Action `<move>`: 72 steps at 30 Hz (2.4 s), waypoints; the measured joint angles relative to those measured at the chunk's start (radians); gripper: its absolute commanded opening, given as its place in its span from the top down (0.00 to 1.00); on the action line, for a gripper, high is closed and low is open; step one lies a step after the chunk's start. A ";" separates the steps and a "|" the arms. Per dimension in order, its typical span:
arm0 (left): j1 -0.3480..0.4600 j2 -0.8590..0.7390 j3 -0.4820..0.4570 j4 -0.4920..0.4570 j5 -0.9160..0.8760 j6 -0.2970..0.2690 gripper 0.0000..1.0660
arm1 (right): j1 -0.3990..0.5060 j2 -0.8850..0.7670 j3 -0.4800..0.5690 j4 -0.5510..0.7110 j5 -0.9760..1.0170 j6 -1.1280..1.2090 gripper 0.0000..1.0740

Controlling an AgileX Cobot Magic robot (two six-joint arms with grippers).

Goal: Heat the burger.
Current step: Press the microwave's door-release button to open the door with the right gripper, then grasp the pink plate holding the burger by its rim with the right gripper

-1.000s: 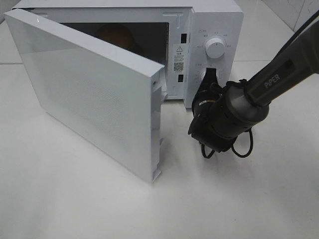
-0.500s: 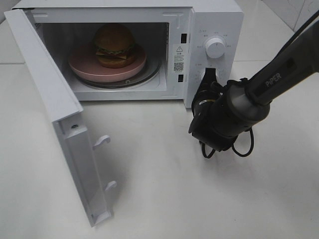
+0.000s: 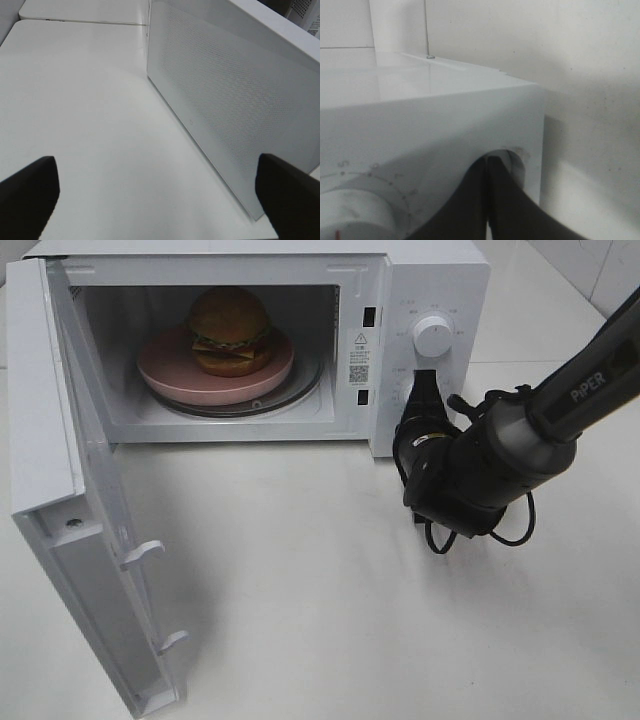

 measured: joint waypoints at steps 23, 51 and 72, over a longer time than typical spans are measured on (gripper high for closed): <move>0.000 0.000 0.000 0.000 0.000 0.000 0.06 | -0.014 -0.289 0.304 -0.196 0.194 -0.269 1.00; 0.000 0.000 0.000 0.000 0.000 0.000 0.06 | -0.017 -0.666 0.242 -0.658 1.179 -1.089 0.97; 0.000 0.000 0.000 0.000 0.000 0.000 0.06 | -0.017 -0.667 -0.030 -0.971 1.559 -2.209 0.92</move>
